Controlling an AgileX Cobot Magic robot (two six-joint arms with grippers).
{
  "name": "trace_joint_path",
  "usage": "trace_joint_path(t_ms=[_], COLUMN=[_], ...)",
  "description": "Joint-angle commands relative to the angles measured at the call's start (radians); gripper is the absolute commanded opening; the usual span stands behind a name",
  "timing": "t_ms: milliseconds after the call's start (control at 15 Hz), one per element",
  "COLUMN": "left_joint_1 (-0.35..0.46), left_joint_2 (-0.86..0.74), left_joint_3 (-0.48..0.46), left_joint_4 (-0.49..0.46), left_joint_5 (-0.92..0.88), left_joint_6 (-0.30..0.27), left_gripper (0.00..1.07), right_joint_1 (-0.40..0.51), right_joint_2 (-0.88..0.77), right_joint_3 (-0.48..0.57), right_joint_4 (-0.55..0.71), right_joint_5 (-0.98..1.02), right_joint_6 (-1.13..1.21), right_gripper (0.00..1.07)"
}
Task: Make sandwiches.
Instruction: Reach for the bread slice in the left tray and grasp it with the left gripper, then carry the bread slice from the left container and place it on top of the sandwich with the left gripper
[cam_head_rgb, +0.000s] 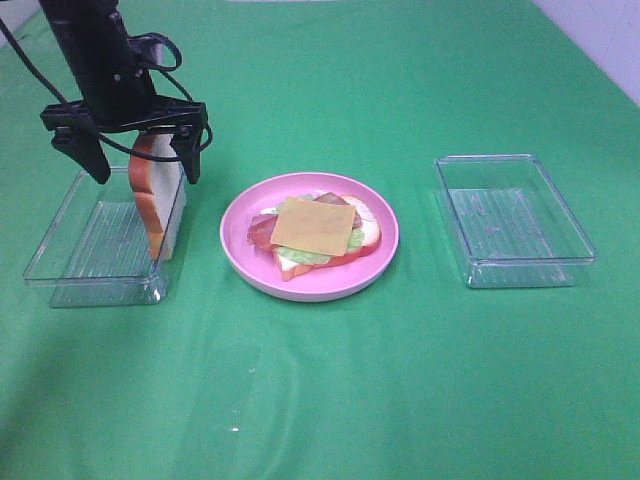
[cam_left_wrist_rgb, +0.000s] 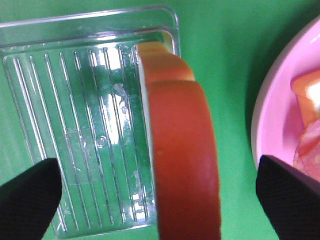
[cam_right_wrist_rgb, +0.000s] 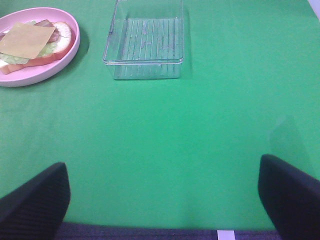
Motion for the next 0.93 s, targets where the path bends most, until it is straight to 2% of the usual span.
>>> trace_joint_path(t_ms=[67, 200, 333, 400, 533, 667, 933], left_joint_1=[0.001, 0.001, 0.001, -0.001, -0.001, -0.001, -0.001], left_joint_2=[0.003, 0.003, 0.003, 0.003, 0.003, 0.003, -0.008], left_joint_3=[0.008, 0.008, 0.008, 0.008, 0.008, 0.008, 0.006], left_joint_4=[-0.007, -0.007, -0.007, -0.007, -0.014, -0.017, -0.005], left_joint_5=[0.002, -0.014, -0.025, -0.036, -0.041, -0.023, 0.04], left_joint_6=[-0.011, -0.011, -0.011, -0.011, -0.011, -0.011, -0.011], left_gripper=[0.95, 0.81, 0.55, 0.37, 0.17, 0.1, 0.1], right_joint_1=[-0.005, -0.005, -0.005, -0.005, -0.005, -0.005, -0.005], right_joint_2=[-0.032, -0.032, -0.032, -0.032, -0.032, -0.032, -0.032], right_joint_3=[-0.002, -0.002, -0.002, -0.002, -0.002, -0.002, -0.002], right_joint_4=[0.0, 0.0, 0.0, 0.0, 0.0, 0.0, 0.0], right_joint_5=[0.001, 0.001, 0.001, 0.001, 0.001, 0.001, 0.001], right_joint_6=[-0.009, -0.009, -0.009, -0.009, -0.009, -0.009, -0.009], right_gripper=[0.97, 0.97, 0.97, 0.97, 0.97, 0.97, 0.97])
